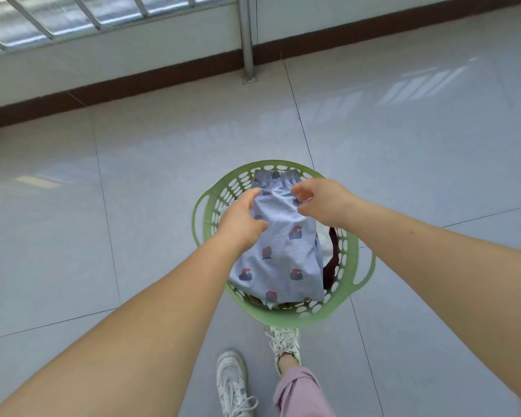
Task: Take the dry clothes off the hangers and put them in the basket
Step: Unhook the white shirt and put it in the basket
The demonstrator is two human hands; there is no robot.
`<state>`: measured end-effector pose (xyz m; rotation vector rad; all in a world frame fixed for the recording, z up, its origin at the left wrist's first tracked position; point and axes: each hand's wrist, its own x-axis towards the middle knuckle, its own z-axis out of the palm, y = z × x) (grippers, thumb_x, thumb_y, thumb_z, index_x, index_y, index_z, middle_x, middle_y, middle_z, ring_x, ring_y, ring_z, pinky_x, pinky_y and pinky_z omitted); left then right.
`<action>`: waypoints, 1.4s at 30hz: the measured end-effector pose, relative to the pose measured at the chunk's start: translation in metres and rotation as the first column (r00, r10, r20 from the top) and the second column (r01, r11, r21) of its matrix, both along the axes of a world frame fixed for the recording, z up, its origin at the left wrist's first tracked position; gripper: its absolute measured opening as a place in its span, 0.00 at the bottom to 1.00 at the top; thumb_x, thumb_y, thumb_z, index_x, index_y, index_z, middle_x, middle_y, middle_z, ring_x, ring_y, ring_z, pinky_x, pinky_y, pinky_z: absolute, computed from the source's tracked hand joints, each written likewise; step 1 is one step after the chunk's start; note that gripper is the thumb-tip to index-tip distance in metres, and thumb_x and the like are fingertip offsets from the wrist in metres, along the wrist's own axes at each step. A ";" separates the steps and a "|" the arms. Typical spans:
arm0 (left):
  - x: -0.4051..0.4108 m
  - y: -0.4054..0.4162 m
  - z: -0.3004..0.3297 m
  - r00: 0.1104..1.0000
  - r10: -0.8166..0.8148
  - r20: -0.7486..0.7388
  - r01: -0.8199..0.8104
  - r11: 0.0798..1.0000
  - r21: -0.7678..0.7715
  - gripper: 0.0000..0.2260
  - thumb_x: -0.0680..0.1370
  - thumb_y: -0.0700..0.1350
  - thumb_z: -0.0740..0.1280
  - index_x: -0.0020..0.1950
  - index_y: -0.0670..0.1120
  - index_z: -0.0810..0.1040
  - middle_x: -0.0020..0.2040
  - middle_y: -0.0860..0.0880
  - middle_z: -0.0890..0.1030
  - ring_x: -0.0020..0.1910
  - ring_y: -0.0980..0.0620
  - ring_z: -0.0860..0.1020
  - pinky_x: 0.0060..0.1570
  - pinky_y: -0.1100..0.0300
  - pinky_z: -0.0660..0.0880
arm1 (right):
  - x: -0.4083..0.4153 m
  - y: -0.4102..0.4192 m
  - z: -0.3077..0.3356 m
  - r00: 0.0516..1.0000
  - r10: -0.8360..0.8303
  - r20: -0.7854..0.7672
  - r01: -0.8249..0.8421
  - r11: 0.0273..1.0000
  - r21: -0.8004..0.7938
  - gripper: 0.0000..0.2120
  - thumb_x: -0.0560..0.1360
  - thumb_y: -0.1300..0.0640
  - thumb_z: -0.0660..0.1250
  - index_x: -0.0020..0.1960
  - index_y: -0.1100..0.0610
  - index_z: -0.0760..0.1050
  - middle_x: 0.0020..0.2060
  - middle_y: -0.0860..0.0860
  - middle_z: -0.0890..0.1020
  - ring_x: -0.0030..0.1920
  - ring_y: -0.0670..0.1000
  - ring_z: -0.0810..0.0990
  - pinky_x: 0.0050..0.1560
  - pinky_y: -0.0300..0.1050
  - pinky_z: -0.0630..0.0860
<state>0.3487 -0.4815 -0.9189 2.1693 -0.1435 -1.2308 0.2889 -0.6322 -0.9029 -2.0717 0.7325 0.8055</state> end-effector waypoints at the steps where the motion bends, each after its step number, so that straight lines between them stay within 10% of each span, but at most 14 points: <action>1: 0.002 0.000 0.019 1.000 0.015 0.023 -0.015 1.000 -0.016 0.28 0.76 0.35 0.65 0.72 0.52 0.62 0.68 0.45 0.68 0.60 0.48 0.72 0.53 0.56 0.72 | 0.002 0.002 0.019 1.000 0.019 0.025 -0.019 1.000 -0.010 0.21 0.76 0.64 0.61 0.68 0.54 0.69 0.63 0.51 0.75 0.61 0.52 0.74 0.60 0.43 0.71; 13: 0.032 0.019 0.256 0.907 0.298 0.297 -0.189 0.919 -0.345 0.21 0.76 0.38 0.65 0.67 0.53 0.69 0.55 0.49 0.74 0.41 0.56 0.74 0.37 0.69 0.71 | 0.038 0.034 0.254 0.856 0.365 0.365 -0.287 0.925 -0.250 0.22 0.78 0.60 0.60 0.71 0.52 0.65 0.68 0.49 0.71 0.66 0.50 0.70 0.64 0.42 0.65; 28: 0.049 0.109 0.554 0.538 0.599 0.593 0.023 0.693 -0.720 0.17 0.77 0.41 0.66 0.65 0.50 0.70 0.55 0.49 0.77 0.50 0.58 0.77 0.43 0.69 0.73 | 0.076 0.125 0.547 0.321 0.402 0.858 -0.059 0.912 -0.406 0.21 0.76 0.60 0.65 0.67 0.53 0.69 0.61 0.51 0.76 0.57 0.46 0.77 0.60 0.42 0.74; 34: 0.055 0.146 0.640 0.311 0.648 0.695 0.179 0.678 -0.713 0.18 0.76 0.40 0.66 0.65 0.48 0.70 0.55 0.52 0.76 0.53 0.56 0.77 0.46 0.73 0.73 | 0.091 0.169 0.627 0.141 0.387 0.911 0.005 0.920 -0.392 0.20 0.76 0.60 0.65 0.67 0.54 0.69 0.61 0.50 0.76 0.54 0.43 0.75 0.55 0.33 0.70; 42: 0.076 0.200 0.750 -0.219 0.591 0.776 0.223 0.805 -0.550 0.18 0.76 0.40 0.66 0.66 0.46 0.70 0.63 0.48 0.74 0.60 0.54 0.73 0.58 0.64 0.69 | 0.119 0.227 0.726 -0.021 0.399 0.917 0.023 0.917 -0.398 0.18 0.77 0.59 0.64 0.65 0.51 0.70 0.61 0.49 0.77 0.55 0.47 0.78 0.58 0.40 0.74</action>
